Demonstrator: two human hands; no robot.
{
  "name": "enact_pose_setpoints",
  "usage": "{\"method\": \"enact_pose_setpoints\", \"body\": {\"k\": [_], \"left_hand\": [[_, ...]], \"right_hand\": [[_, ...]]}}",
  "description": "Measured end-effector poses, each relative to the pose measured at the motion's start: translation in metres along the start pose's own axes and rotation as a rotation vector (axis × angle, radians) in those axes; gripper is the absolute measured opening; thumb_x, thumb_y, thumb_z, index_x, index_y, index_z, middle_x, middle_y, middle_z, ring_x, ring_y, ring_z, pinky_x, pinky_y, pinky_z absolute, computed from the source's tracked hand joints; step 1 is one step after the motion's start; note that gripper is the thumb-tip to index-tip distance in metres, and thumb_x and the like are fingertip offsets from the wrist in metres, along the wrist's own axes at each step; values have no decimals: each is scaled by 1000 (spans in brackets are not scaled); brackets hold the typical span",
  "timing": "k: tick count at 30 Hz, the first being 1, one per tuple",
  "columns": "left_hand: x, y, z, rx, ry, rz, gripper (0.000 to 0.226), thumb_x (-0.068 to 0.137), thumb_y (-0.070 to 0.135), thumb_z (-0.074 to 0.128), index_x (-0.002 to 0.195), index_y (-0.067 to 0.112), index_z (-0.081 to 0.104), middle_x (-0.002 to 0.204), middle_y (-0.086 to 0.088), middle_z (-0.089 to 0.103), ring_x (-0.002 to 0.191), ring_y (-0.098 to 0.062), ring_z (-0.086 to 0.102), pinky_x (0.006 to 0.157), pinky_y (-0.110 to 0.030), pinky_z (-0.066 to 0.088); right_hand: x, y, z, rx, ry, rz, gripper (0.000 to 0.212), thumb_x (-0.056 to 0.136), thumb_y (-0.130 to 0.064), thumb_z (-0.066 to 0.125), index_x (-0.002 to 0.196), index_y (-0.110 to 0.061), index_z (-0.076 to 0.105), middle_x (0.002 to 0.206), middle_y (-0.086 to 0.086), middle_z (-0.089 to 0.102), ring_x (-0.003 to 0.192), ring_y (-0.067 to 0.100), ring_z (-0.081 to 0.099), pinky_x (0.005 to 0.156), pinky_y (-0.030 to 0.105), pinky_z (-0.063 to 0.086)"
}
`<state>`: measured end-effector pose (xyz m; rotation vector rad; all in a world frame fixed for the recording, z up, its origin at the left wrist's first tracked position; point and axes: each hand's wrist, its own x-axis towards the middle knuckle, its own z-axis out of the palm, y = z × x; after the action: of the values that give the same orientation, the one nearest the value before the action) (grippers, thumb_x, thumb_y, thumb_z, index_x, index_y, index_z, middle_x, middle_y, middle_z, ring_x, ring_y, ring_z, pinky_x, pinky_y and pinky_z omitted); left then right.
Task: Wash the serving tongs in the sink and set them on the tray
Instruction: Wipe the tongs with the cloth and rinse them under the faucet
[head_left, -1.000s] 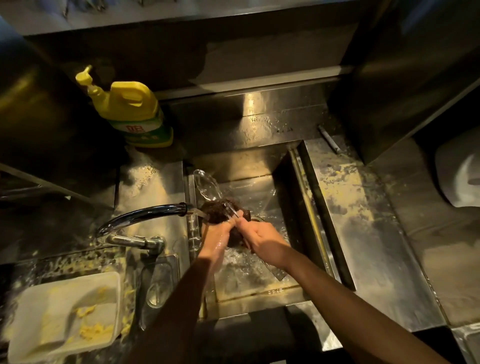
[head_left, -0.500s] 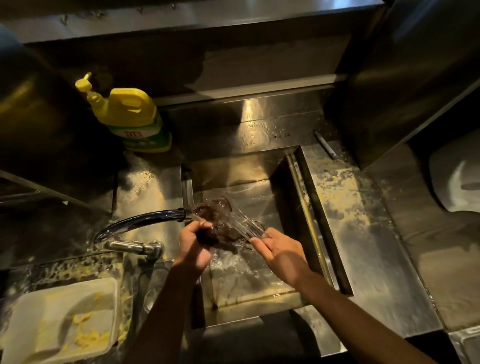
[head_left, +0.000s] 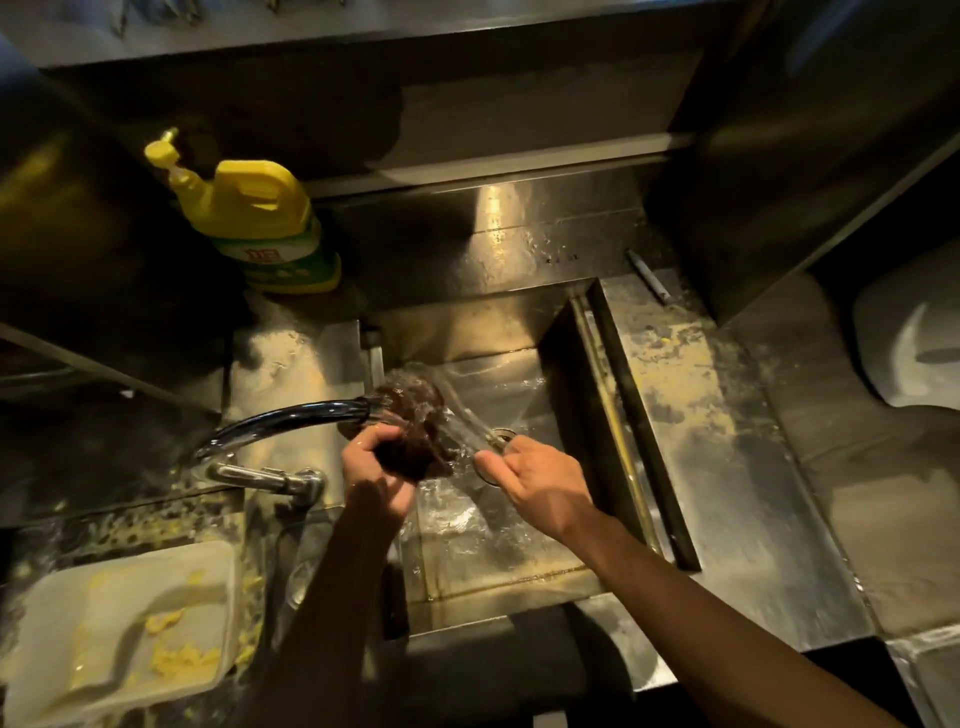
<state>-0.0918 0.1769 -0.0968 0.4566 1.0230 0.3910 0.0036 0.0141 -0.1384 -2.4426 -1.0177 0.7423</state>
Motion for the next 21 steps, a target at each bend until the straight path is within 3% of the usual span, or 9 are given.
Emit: {"method": "enact_pose_setpoints", "body": {"k": [3,7,9,12,14,17,21], "left_hand": [[7,5,-10,40,-38,20,41,93,5,42,61,12,66,61,-4,69,58,-18,69,53,-31,59],[14,0,-18,121,-22,1,15,96,13,53,101,7,67,95,-7,74,81,-19,73,70,-35,62],[10,-12,-13,67,41,18,28,90,16,66,115,3,65,107,-12,73,88,-21,72,79,-39,61],[3,-37,1,152,131,64,7,85,15,73,90,11,69,71,4,76,61,-11,70,63,-31,56],[-3,-46,9,213,124,14,8,83,14,74,81,17,68,62,8,73,59,-12,69,64,-31,55],[-2,-41,3,233,84,17,9,81,9,76,87,11,69,78,-3,76,69,-19,72,68,-37,60],[3,-21,-15,258,170,38,32,73,11,83,102,6,69,105,-15,74,92,-29,73,88,-45,57]], "right_hand": [[6,6,-9,-53,-83,-80,62,100,-61,33,76,-17,68,84,2,56,78,16,53,66,32,33],[18,24,-19,-163,-157,-159,81,92,-76,18,74,-16,70,80,2,59,73,19,58,61,33,37],[17,19,-14,-149,-148,-157,81,91,-77,19,66,-15,65,73,4,58,68,20,56,59,35,39],[15,-4,3,19,-108,-88,69,98,-67,31,54,-17,51,65,3,55,61,18,53,58,35,32],[16,-13,8,84,-90,-53,63,100,-62,34,54,-21,48,64,0,54,62,18,52,60,32,29],[12,-11,7,61,-94,-77,61,100,-61,34,64,-20,61,72,0,57,70,20,56,63,33,33],[11,14,5,-82,-190,-175,81,94,-75,21,72,-11,65,76,7,59,67,20,56,62,38,44]]}}
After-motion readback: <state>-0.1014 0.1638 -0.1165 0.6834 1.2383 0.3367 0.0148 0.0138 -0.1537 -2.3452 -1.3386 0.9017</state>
